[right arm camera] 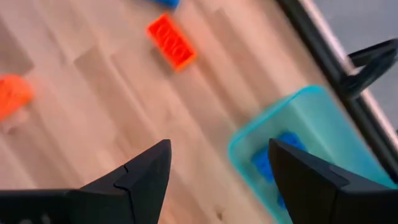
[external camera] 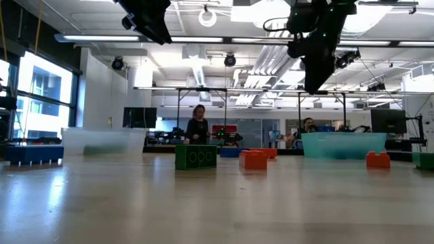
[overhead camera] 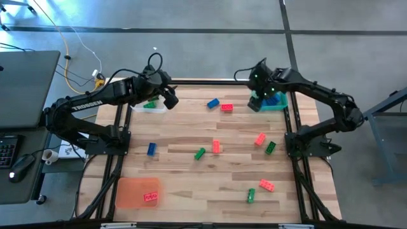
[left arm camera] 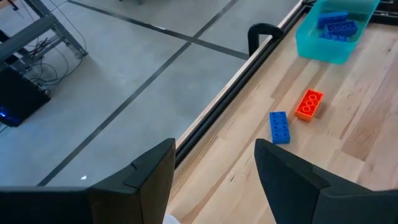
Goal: Sort & place blocks by color
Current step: Put the orange game piece into the orange bin
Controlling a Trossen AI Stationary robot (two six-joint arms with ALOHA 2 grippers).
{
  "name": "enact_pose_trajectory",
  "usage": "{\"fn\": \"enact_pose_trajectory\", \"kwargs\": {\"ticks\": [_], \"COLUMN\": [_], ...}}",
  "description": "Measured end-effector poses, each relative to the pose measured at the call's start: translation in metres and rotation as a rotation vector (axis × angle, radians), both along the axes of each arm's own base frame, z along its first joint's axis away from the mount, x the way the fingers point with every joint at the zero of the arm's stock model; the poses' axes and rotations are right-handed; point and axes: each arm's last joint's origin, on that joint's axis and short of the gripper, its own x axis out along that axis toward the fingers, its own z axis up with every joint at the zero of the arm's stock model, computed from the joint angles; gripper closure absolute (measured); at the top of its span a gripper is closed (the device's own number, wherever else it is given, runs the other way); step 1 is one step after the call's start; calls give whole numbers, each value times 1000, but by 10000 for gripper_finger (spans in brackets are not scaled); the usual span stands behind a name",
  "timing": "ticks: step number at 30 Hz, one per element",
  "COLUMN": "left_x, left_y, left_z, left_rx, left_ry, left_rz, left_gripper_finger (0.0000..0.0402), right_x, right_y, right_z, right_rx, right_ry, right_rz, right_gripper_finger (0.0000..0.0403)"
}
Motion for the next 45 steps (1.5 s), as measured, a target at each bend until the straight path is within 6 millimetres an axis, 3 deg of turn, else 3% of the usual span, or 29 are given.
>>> {"fn": "enact_pose_trajectory", "kwargs": {"ticks": [11, 24, 35, 45], "left_x": [0, 1, 1, 1], "left_y": [0, -1, -1, -1], "left_z": [0, 0, 0, 0], "left_rx": [-4, -18, -18, -17], "left_ry": [-2, -9, -9, -9], "left_rz": [-7, -28, -28, -28], "left_gripper_finger": [193, 193, 193, 193], "right_x": [0, 12, 6, 1], "right_y": [45, 94, 123, 134], "right_z": [-6, -13, -58, -97], "right_rx": [115, 29, -54, -93], "right_ry": [221, 332, 508, 502], "right_rz": [346, 902, 1042, 1090], "right_gripper_finger": [146, 146, 146, 146]}}
